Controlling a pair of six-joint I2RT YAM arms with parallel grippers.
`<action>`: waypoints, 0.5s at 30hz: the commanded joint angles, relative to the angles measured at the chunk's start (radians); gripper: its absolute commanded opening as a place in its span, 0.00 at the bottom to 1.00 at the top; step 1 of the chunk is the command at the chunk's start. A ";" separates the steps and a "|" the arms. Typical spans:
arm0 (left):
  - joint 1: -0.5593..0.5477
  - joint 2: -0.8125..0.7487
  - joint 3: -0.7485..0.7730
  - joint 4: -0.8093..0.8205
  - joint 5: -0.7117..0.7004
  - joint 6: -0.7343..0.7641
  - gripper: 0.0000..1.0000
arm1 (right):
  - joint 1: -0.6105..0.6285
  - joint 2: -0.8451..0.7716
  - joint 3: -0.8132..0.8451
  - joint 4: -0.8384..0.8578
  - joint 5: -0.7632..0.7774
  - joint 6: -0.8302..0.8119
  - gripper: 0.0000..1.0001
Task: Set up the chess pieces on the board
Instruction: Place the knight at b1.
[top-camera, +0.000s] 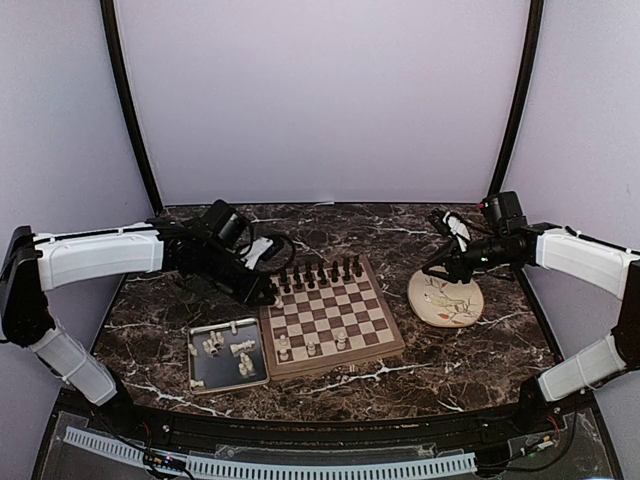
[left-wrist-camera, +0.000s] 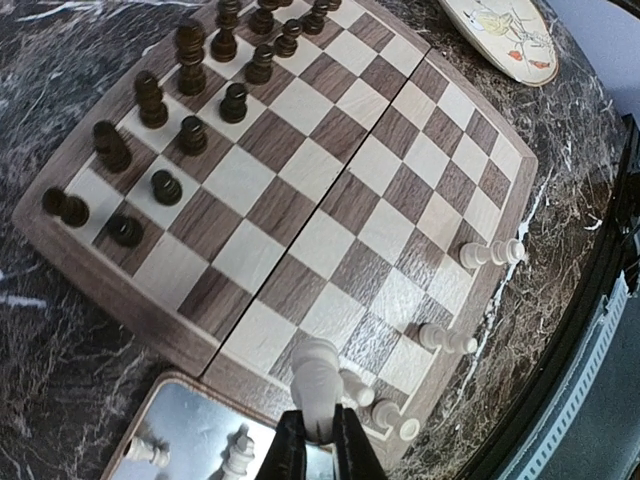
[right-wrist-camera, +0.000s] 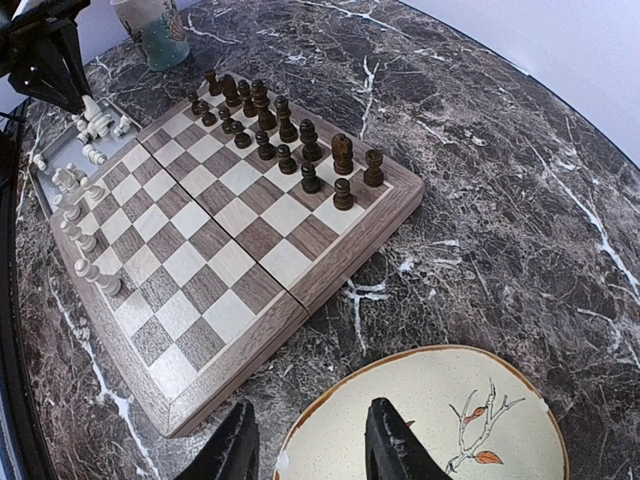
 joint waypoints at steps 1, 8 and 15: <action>-0.065 0.085 0.118 -0.127 -0.047 0.095 0.00 | 0.003 -0.001 -0.004 0.023 0.000 -0.016 0.37; -0.151 0.209 0.240 -0.251 -0.072 0.147 0.00 | 0.003 -0.001 -0.007 0.018 0.005 -0.026 0.37; -0.208 0.267 0.353 -0.394 -0.107 0.168 0.00 | 0.003 0.006 -0.006 0.013 0.013 -0.035 0.37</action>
